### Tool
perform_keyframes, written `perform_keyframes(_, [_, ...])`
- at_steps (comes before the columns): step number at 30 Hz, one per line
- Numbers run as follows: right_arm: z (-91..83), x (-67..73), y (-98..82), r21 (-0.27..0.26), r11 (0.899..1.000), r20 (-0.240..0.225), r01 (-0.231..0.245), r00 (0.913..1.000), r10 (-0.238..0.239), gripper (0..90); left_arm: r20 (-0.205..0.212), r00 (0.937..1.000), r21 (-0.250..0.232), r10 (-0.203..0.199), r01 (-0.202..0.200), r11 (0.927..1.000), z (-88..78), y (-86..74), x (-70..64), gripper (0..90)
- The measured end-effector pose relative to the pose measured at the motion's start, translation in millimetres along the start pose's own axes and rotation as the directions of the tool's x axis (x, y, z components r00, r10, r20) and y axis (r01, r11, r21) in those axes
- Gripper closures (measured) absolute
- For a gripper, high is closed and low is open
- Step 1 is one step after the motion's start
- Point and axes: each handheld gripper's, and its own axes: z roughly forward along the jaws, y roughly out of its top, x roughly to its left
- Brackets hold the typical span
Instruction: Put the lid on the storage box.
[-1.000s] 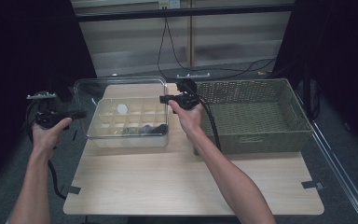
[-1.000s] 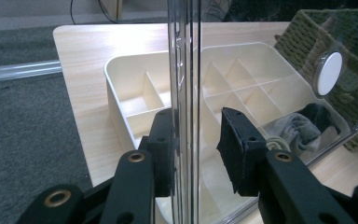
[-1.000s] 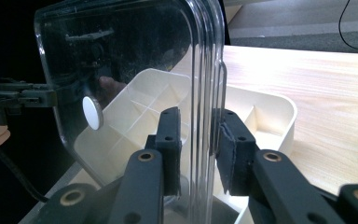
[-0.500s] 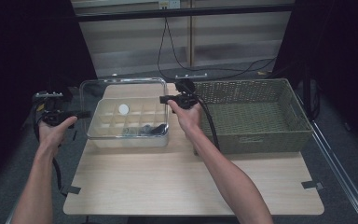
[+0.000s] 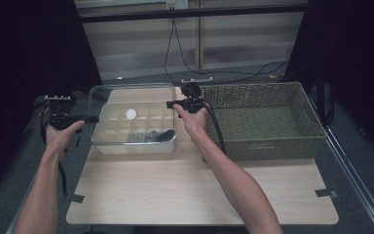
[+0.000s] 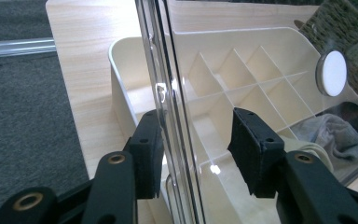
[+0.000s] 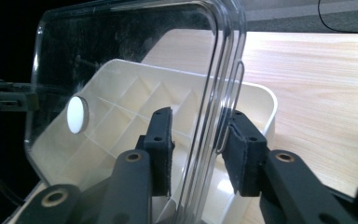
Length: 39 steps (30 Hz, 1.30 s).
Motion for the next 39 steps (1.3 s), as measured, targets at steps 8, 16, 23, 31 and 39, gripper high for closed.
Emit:
perform_keyframes(8, [14.4, -3.7, -1.9, 0.033, 0.999, 0.043, 0.002, 0.9991, -0.003, 57.5, 0.009, 0.9997, 0.013, -0.021, 0.021, 0.9997, 11.0, -0.2, 5.5, 51.1])
perform_keyframes(16, [24.2, -4.4, -3.7, 0.060, 0.998, 0.074, -0.005, 0.9972, 0.001, 53.7, 0.011, 0.9994, 0.029, -0.032, 0.031, 0.9991, 21.0, 0.8, 9.2, 46.4])
perform_keyframes(23, [29.0, -4.7, -6.0, 0.071, 0.997, 0.094, -0.026, 0.9954, 0.019, 51.6, 0.007, 0.9991, 0.032, -0.042, 0.042, 0.9986, 25.7, 0.7, 11.0, 44.6])
perform_keyframes(31, [38.9, -10.6, -10.4, 0.090, 0.994, 0.105, -0.064, 0.9930, 0.055, 48.7, -0.003, 0.9989, 0.044, -0.047, 0.047, 0.9979, 31.7, -0.9, 12.9, 43.1])
perform_keyframes(39, [43.6, -13.3, -13.3, 0.112, 0.992, 0.116, -0.064, 0.9919, 0.051, 46.7, -0.018, 0.9987, 0.053, -0.047, 0.048, 0.9974, 35.9, -2.3, 13.8, 42.2])
